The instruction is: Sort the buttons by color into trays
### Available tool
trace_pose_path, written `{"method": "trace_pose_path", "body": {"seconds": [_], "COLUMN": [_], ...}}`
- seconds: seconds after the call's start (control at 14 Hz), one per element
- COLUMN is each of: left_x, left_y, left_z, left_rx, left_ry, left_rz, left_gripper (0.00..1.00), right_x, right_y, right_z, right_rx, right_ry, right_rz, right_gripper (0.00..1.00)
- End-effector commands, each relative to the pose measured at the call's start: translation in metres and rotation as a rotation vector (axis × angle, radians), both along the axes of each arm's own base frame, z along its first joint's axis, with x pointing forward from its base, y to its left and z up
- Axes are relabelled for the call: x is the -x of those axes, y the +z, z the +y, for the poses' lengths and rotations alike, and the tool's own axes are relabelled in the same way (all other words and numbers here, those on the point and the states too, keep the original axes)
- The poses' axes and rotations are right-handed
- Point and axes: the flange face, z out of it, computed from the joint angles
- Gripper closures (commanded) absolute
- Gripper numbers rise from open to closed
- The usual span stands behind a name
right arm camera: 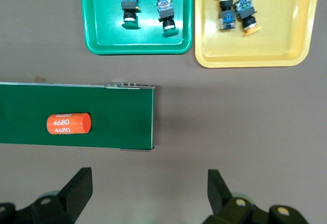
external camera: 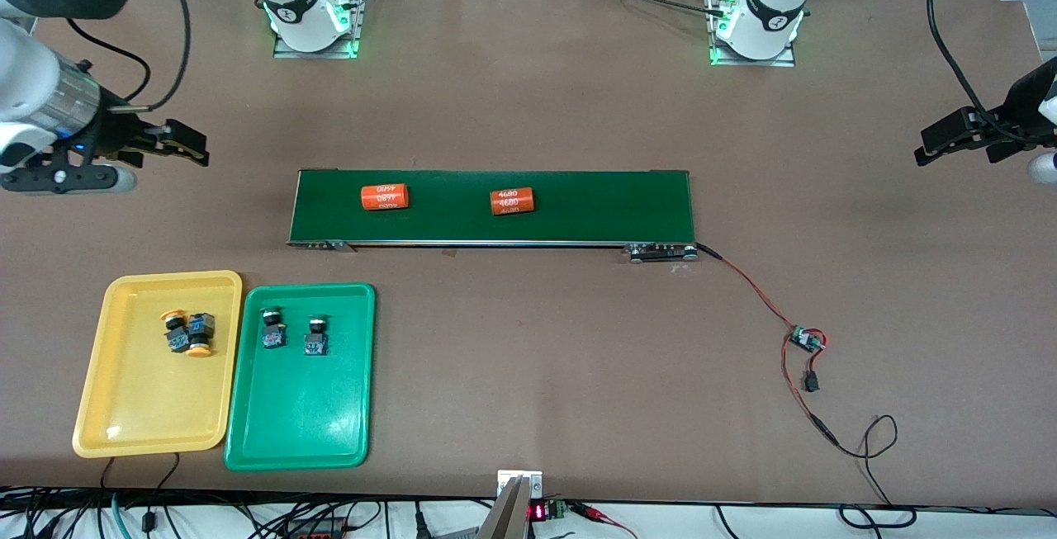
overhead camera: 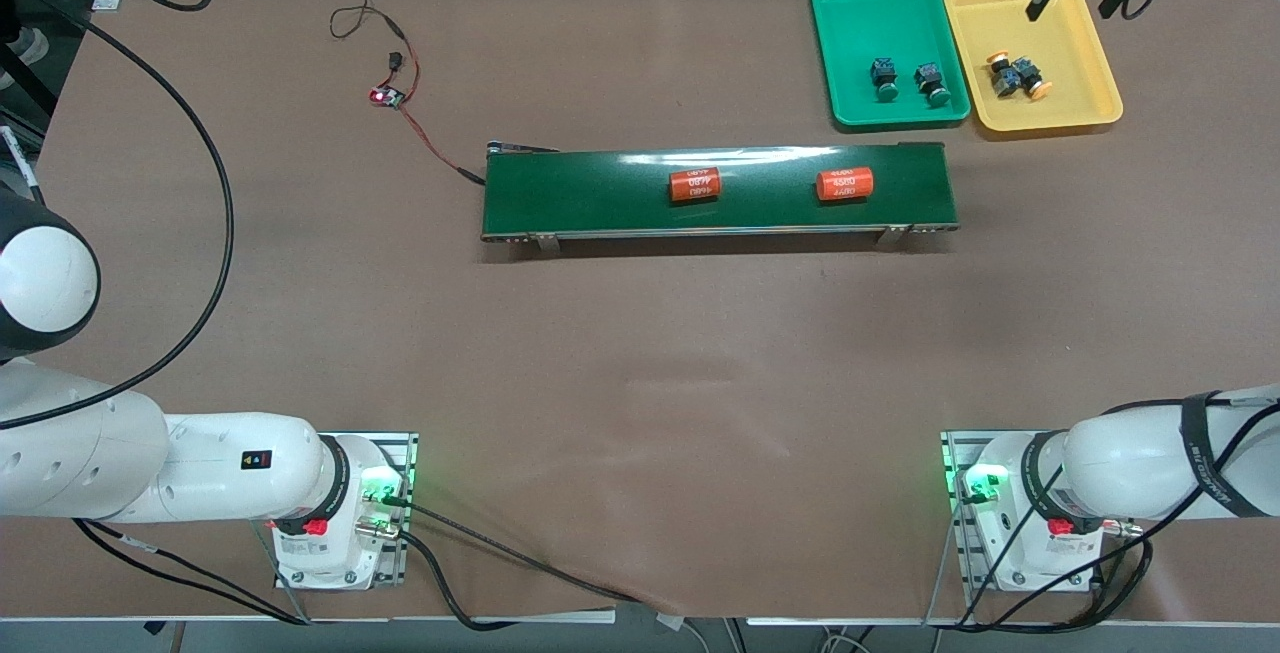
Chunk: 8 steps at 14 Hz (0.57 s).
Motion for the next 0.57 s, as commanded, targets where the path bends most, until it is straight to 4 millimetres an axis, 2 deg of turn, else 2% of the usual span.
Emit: {"method": "trace_pose_path", "body": {"seconds": [0.0,0.5], "left_x": [0.0049,0.0049], "left_y": [0.0048,0.0048], "left_z": [0.0003,0.0004], "left_rx": [-0.023,-0.025], "left_ry": [-0.012,-0.012], "left_rz": [-0.009,-0.009], "left_gripper": [0.00,0.00], "right_x": [0.0064,-0.0002], "right_y": [0.0102,0.0165], "right_z": [0.0009,0.0009], "right_rx": [0.005,-0.002], "right_ry": [0.011,0.004], "right_rz": [0.020,-0.027], "right_gripper": [0.00,0.00]}}
